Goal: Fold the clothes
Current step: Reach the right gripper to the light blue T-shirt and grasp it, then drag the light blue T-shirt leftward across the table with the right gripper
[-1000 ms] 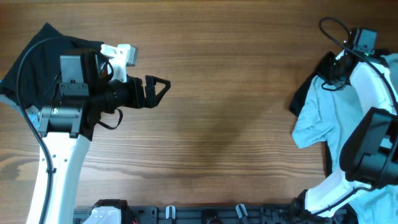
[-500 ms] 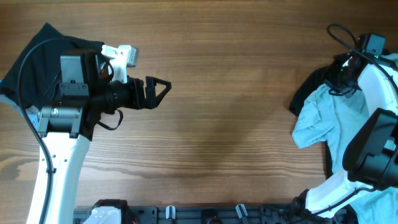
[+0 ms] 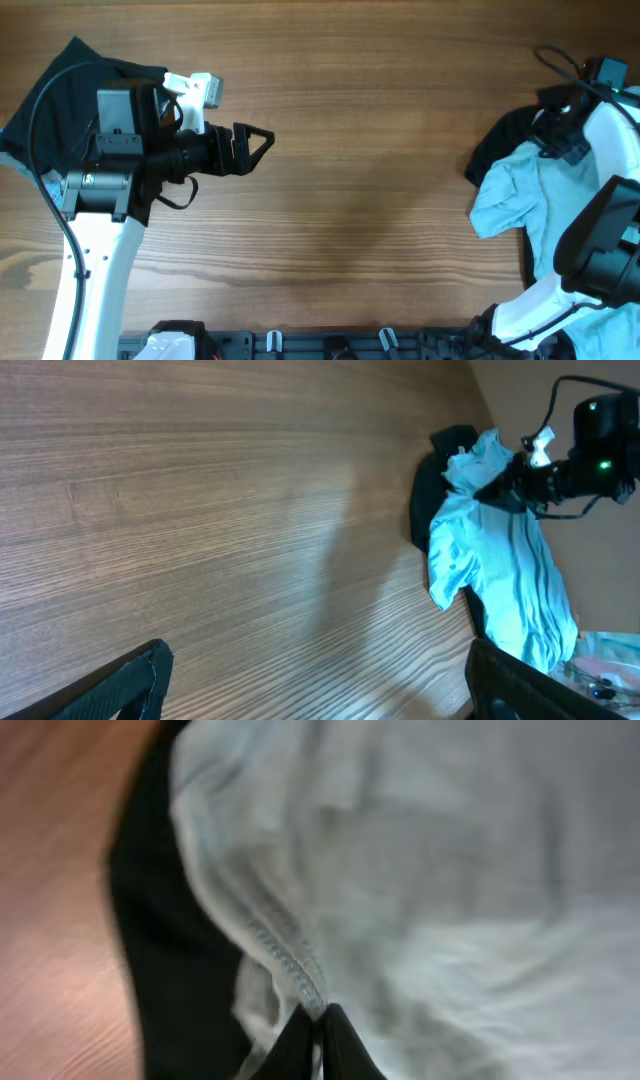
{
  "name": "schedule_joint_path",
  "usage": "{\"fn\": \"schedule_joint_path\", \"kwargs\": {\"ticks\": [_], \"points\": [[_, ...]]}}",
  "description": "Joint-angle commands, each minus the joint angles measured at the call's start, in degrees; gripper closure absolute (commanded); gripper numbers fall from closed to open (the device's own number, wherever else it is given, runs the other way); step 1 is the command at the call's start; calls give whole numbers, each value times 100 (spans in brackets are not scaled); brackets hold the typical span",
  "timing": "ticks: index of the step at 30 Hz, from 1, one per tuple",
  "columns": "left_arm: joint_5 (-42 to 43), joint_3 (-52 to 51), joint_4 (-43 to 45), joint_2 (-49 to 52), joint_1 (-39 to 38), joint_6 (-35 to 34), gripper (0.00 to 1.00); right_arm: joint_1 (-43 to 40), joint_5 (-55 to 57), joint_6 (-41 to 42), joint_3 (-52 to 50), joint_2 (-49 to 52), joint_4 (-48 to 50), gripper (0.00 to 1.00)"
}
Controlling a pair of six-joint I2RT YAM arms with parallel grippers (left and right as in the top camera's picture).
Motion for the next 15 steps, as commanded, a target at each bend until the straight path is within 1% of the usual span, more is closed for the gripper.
{"fn": "schedule_joint_path", "kwargs": {"ticks": [1, 2, 3, 4, 6, 7, 8, 9, 10, 12, 13, 15], "points": [[90, 109, 9, -59, -11, 26, 6, -317, 385, 83, 111, -170, -125, 96], [87, 109, 9, -59, -11, 26, 5, -365, 319, 52, 111, -170, -94, 96], [87, 109, 9, -59, -11, 28, 5, -417, -92, -195, 111, -170, 55, 96], [90, 109, 11, -59, -11, 26, 5, -422, -868, -669, 111, -179, 251, 96], [87, 116, 11, -107, -9, 28, 7, -415, -2321, -1189, 179, -271, 396, 95], [87, 177, 11, -208, 0, 28, 8, -378, -3344, -1471, 332, -420, 306, 92], [85, 243, 9, -284, 26, 28, 10, -313, -4068, -1751, 446, -573, 254, 92], [85, 398, 7, -448, 111, 28, 12, -125, -4623, -1808, 651, -866, 177, 92], [74, 542, 4, -603, 208, 28, 13, 149, -4846, -1799, 815, -1172, 125, 93], [-52, 898, 2, -1014, 474, 28, 14, 994, -4865, -1766, 1023, -1781, 155, 92], [-199, 1060, -31, -1207, 610, 28, 14, 1357, -4798, -1611, 1049, -1941, 212, 91], [-437, 1309, -72, -1567, 863, 28, 14, 2712, -4483, -1119, 1049, -2184, 457, 90]]}}
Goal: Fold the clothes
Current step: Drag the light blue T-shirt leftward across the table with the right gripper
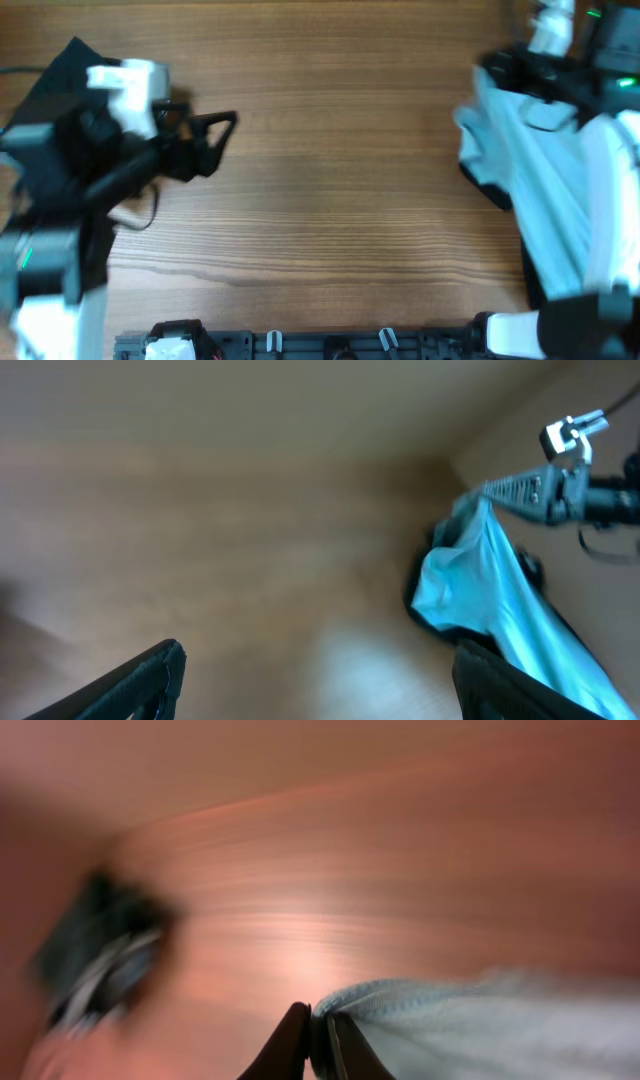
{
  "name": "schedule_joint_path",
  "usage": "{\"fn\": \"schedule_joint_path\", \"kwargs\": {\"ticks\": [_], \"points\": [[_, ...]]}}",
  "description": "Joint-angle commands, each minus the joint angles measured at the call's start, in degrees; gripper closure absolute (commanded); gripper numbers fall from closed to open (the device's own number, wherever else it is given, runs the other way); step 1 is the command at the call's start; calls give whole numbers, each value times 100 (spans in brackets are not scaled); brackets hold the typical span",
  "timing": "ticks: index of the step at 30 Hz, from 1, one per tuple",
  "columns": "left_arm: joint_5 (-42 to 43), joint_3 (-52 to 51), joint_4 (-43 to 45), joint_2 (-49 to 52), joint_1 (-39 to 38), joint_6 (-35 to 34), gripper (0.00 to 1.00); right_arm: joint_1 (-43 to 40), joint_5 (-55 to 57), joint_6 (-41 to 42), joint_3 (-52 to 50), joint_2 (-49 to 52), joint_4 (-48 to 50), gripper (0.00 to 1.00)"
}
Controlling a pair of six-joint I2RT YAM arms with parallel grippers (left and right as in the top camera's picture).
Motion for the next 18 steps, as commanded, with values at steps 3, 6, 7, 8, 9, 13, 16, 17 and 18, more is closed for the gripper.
{"fn": "schedule_joint_path", "kwargs": {"ticks": [3, 6, 7, 8, 9, 13, 16, 17, 18], "points": [[-636, 697, -214, -1016, 542, 31, 12, 3558, 251, 772, 116, 9, 527, 73], [-1047, 876, -529, -1224, 568, 33, 9, 5431, 1119, 994, 116, 708, 754, 35], [-1152, 949, -688, -1248, 568, 35, 7, 5858, 1792, 992, 116, 870, 656, 31], [-1169, 988, -780, -1250, 568, 37, 6, 5941, 2166, 1010, 118, 876, 514, 28], [-1169, 990, -807, -1250, 568, 37, 5, 5910, 2406, 1036, 144, 815, 356, 27], [-1165, 990, -911, -990, 566, 52, 6, 4500, 2798, 1620, 262, 103, -354, 27], [-863, 988, -1003, -345, 501, 52, 8, 3180, 2433, 1440, 262, -479, -496, 28], [-750, 990, -1016, -109, 407, 52, 8, 2785, 2435, 1453, 262, -623, -566, 27], [-669, 990, -1025, 258, 192, 55, 9, 2422, 2433, 1480, 262, -728, -627, 27]]}}
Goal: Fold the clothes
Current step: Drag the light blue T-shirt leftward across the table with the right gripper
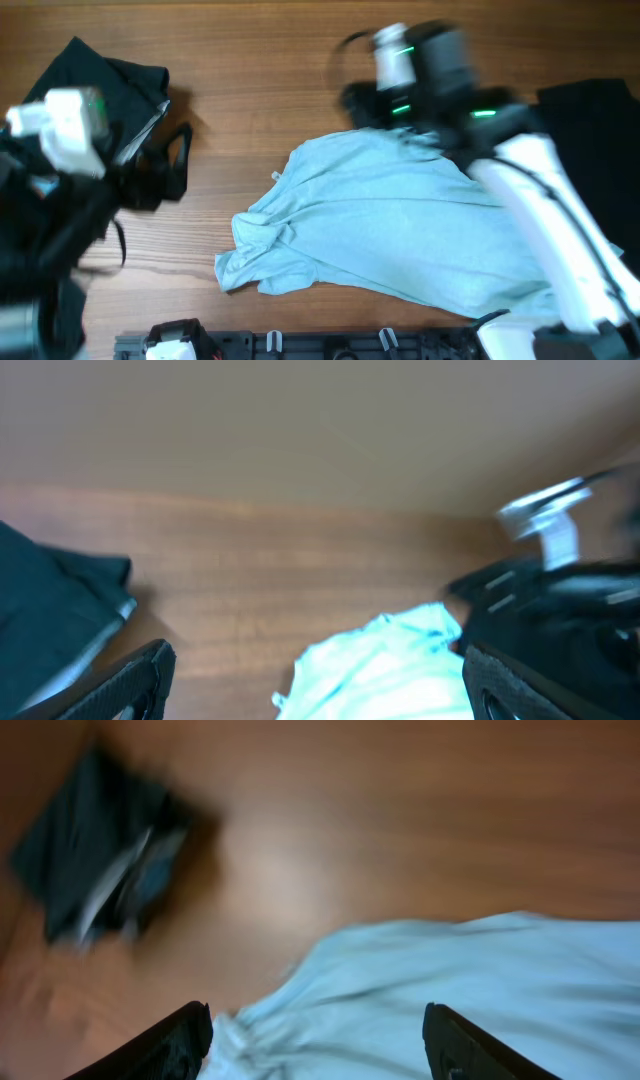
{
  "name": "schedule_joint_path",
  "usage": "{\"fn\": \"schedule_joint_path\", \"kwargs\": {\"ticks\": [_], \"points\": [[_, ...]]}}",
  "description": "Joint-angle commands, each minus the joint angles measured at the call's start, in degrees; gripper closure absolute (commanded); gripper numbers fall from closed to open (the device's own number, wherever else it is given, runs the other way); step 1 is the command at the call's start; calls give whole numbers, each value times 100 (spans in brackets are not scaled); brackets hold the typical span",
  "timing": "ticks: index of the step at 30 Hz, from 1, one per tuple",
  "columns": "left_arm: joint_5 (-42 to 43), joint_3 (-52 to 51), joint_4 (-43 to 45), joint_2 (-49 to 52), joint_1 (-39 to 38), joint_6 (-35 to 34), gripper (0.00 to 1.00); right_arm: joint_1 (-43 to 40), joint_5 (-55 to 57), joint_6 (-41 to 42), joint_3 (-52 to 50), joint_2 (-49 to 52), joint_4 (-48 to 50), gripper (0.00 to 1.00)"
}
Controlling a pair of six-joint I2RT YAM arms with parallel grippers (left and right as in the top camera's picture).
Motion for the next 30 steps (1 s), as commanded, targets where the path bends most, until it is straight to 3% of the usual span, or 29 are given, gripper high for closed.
{"fn": "schedule_joint_path", "kwargs": {"ticks": [1, 4, 6, 12, 19, 21, 22, 24, 25, 27, 30], "points": [[310, 33, -35, 1270, -662, 164, 9, -949, -83, 138, 153, -496, -164, 27], [212, 33, 0, 2780, -1709, 901, 12, -1661, -162, 409, 151, -522, -323, 27], [-490, 33, 160, 3818, -2138, 977, 14, -1773, -160, 356, 151, -525, -352, 27], [-748, 33, 907, 6083, -2505, 1255, 14, -1770, -155, 352, 146, -522, -391, 28], [-173, -9, 1279, 6955, -2608, 1259, 20, -1770, -68, 205, 144, -522, -647, 27], [-70, -28, 1274, 7012, -2704, 1325, 31, -1770, -70, 205, 142, -522, -656, 27], [-44, -33, 1255, 7053, -2756, 1405, 43, -1770, -68, 203, 142, -522, -656, 27], [-52, -37, 1193, 7134, -2889, 1405, 73, -1770, -68, 208, 142, -522, -654, 27], [-275, -48, 1204, 7141, -2916, 1403, 96, -1770, -68, 208, 142, -522, -654, 27], [-1311, -17, 1276, 7138, -2822, 986, 96, -1770, -61, 205, 142, -522, -669, 27], [-2159, 286, 1274, 7117, -2245, 295, 96, -1770, 341, 227, 142, -522, -809, 27]]}}
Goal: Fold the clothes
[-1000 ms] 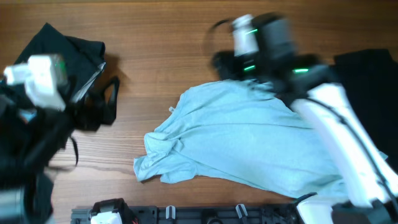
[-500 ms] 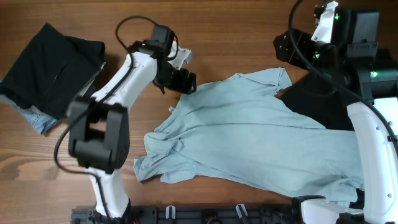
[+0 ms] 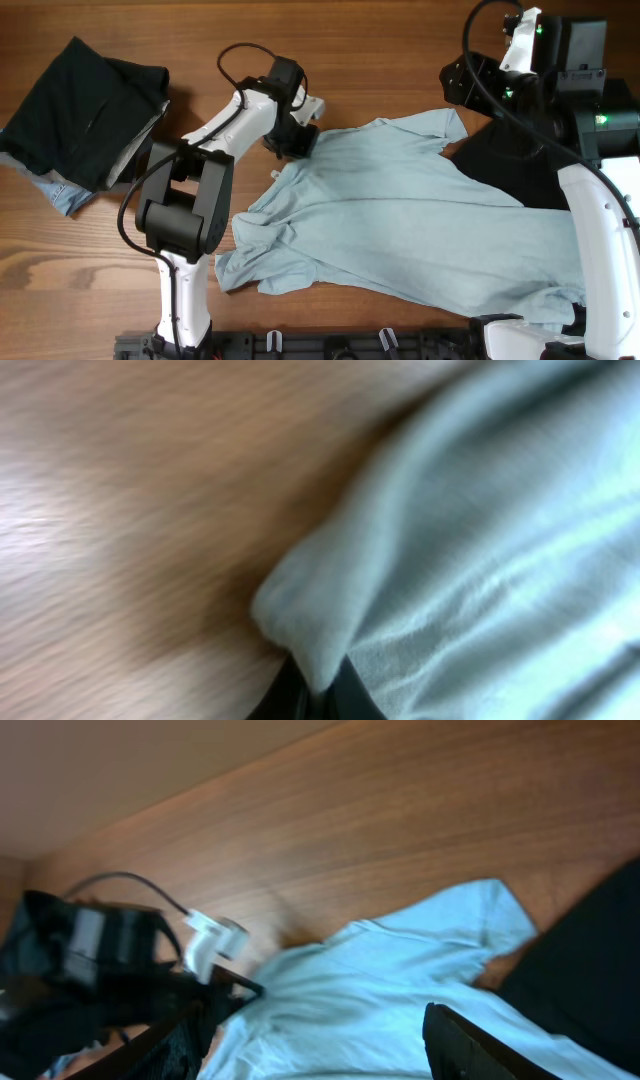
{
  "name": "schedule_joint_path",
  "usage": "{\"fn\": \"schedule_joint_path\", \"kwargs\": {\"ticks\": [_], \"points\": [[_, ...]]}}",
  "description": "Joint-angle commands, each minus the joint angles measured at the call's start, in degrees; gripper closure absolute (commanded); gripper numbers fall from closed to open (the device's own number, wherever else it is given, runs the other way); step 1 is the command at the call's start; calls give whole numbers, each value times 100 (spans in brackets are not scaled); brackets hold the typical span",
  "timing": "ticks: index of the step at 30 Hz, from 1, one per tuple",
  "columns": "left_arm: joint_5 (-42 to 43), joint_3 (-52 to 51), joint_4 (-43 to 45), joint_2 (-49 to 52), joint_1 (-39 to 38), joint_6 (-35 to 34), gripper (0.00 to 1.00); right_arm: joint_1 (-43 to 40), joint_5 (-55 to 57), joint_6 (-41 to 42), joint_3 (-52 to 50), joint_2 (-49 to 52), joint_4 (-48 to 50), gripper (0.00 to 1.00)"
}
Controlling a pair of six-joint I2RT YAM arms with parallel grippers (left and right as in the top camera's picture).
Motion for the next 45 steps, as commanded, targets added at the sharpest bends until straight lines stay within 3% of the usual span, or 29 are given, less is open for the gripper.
{"fn": "schedule_joint_path", "kwargs": {"ticks": [1, 5, 7, 10, 11, 15, 19, 22, 23, 25, 31, 32, 34, 35, 36, 40, 41, 43, 45], "points": [[-1432, 391, -24, 74, 938, -669, 96, -2, 417, -24, 57, 13, -140, 28], [-1519, 1058, -431, 66, 2356, -841, 96, -2, 866, -28, 57, 101, -424, 29], [-457, 1211, -457, 55, 2927, -828, 94, -2, 1189, -33, 55, 358, -678, 30], [160, 1222, -498, 55, 3117, -809, 62, -4, 1451, -37, 44, 966, -726, 39], [160, 1222, -590, 28, 3069, -765, 54, -4, 1451, -37, 44, 1366, -691, 59], [216, 1222, -748, -490, 2820, -592, 45, -197, 1703, 330, 44, 2798, -848, 96], [238, 1222, -1051, -1427, 2485, -595, 42, -879, 1335, 402, 44, 3912, -960, 96], [236, 1222, -1198, -1867, 2068, -592, 33, -1268, 1145, 396, 44, 4424, -881, 96], [236, 1222, -1220, -1917, 1891, -592, 25, -1419, 1209, 363, 44, 4527, -782, 96], [236, 1220, -1270, -1926, 1639, -566, 21, -1766, 1266, 387, 44, 4603, -505, 96], [192, 1220, -1735, -1926, 1180, -160, 16, -3834, 1421, 614, 114, 4590, 101, 96], [195, 1220, -1799, -1926, 1161, -114, 16, -4124, 922, 225, 212, 4535, 118, 93], [195, 1220, -1858, -1926, 1123, -9, 16, -4321, -179, -800, 450, 4242, 227, 70], [195, 1220, -1858, -1926, 1123, -9, 16, -4295, -688, -1145, 496, 4006, 291, 58], [195, 1220, -1856, -1926, 1123, -9, 16, -4232, -1008, -1292, 496, 3786, 319, 54], [197, 1220, -1899, -1926, 1123, -11, 16, -2970, -1534, -1528, 496, 2999, -426, 46], [197, 1220, -1910, -1926, 1123, -11, 16, -2612, -1473, -1517, 490, 3025, -656, 49], [197, 1220, -1950, -1926, 1123, -11, 16, -1818, -831, -942, 289, 3108, -1036, 71], [197, 1220, -2011, -1926, 1123, -11, 16, -1054, -503, -638, -181, 3136, -1088, 79]]}}
